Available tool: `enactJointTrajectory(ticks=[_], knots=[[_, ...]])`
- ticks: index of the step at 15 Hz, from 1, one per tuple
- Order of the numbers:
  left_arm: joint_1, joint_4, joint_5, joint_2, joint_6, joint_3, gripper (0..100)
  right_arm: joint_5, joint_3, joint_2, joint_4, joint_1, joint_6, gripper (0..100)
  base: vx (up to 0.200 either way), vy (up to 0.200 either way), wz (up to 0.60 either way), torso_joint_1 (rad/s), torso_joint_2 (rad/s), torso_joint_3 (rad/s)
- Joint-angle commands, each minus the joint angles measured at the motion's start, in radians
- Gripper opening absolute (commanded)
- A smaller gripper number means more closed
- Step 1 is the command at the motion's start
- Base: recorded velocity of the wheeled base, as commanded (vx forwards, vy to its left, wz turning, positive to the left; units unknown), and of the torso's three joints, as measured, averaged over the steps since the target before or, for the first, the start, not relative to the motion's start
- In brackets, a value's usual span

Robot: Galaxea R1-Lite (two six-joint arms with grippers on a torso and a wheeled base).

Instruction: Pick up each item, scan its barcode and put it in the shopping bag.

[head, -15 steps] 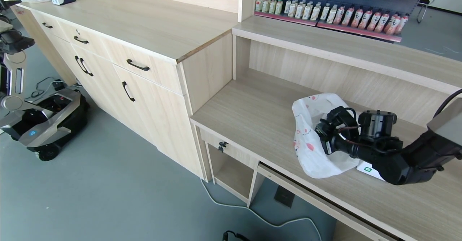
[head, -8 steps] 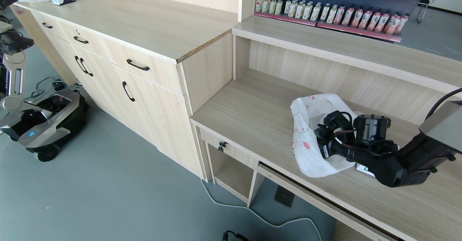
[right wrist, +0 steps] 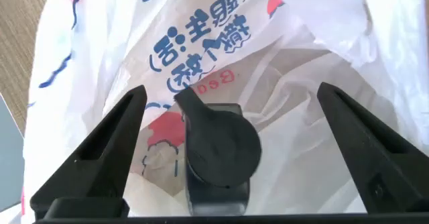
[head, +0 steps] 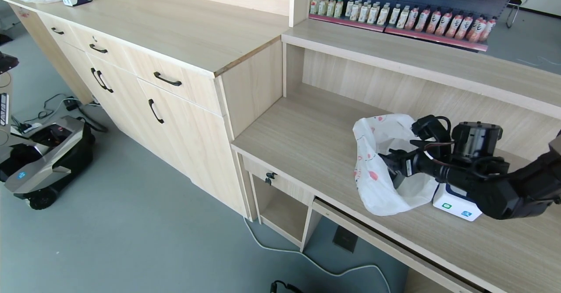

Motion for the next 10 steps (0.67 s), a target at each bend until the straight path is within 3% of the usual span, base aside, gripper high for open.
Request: enactJointTrajectory(ticks=[1,5,10], knots=[[0.0,-0.001,0.001,0.0,0.0,0.0,100,-0.001,0.108,-0.251,0.074,-0.085,-0.009,100,0.0,0.0,0.0,0.0,0.0,0.0],[0.0,-0.001,0.001,0.0,0.0,0.0,100,-0.014,0.162,-0.535,0.278,-0.258,-0.08,100,0.0,0.0,0.0,0.0,0.0,0.0],[0.0,-0.001,0.001,0.0,0.0,0.0,100,-0.077,0.223,-0.776,0.559,-0.513,-0.124,100,0.0,0.0,-0.6,0.002,0.0,0.003]])
